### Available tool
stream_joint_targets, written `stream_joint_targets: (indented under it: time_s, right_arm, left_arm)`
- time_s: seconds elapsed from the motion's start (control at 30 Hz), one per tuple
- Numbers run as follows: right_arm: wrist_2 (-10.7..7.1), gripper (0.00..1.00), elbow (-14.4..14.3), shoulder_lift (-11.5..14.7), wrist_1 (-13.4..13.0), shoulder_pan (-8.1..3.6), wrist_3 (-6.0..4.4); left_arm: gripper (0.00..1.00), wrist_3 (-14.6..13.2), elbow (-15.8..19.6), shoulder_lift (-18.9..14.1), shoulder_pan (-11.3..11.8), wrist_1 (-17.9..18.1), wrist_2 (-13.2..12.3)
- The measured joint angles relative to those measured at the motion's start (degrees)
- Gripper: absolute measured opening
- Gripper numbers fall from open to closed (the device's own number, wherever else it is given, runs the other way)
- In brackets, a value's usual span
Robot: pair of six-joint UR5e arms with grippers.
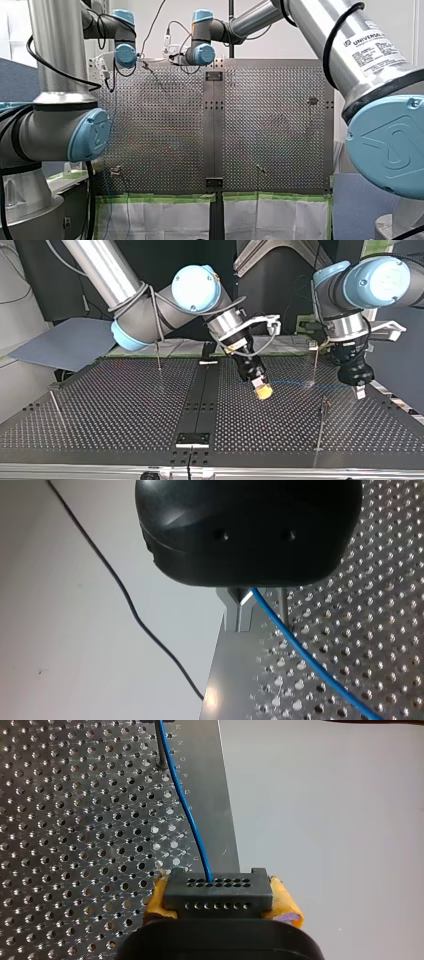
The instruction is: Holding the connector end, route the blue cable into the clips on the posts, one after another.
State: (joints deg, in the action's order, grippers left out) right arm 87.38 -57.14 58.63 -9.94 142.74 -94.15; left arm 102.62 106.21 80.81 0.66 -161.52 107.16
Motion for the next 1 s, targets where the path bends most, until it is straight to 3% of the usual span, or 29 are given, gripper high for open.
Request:
stream_joint_targets:
  time_s: [0.23, 0.43, 1.0]
  right_arm:
    - [-0.11, 0.0, 1.1, -0.4, 0.0, 0.02, -0.32]
    - [-0.23, 0.0, 1.8, -1.3, 0.1, 0.03, -0.42]
    - [-0.34, 0.0, 2.7, -2.5, 0.1, -0.24, -0.59]
  left_arm:
    - [0.0, 0.0, -0.6, 1.7, 3.0, 0.0, -2.8]
    - [0.0, 0.3, -1.4, 3.1, 3.6, 0.2, -4.8]
    - [0.0, 4.8, -3.6, 3.9, 4.6, 1.7, -9.9]
